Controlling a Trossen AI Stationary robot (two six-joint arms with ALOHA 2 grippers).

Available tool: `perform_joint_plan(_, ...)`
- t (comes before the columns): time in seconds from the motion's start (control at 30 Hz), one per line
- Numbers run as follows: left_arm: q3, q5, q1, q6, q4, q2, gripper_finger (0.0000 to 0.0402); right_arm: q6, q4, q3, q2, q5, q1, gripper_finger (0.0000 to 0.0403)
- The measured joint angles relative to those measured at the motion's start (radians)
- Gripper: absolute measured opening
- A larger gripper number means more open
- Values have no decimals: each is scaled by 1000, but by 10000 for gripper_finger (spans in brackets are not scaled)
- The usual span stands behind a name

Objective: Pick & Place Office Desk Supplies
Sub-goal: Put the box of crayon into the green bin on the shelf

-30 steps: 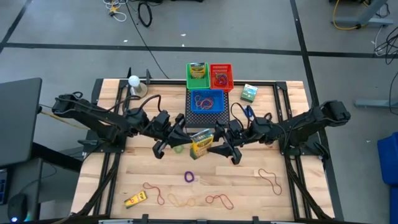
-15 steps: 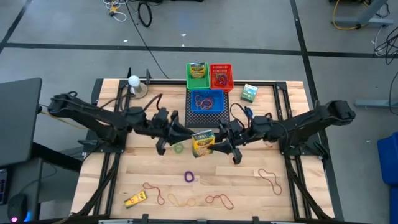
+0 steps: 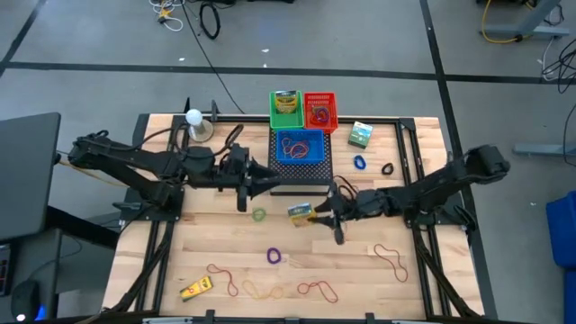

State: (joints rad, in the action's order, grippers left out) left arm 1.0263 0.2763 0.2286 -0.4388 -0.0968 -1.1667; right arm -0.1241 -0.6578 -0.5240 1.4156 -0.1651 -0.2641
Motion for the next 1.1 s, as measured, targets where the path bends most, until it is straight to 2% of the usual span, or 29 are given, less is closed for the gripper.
perform_joint_plan(0.23, 2, 38, 38, -77, 107, -1, 155, 36, -274, -8, 298, -40, -2, 96)
perform_joint_plan(0.4, 2, 72, 76, -115, 142, -1, 149, 72, -400, -45, 430, -129, 8, 97)
perform_joint_plan(0.67, 2, 85, 91, -152, 195, -17, 148, 105, -402, -138, 544, -118, 46, 96)
perform_joint_plan(1.1, 2, 74, 107, -184, 200, -49, 148, 87, -399, -145, 603, -128, 67, 97)
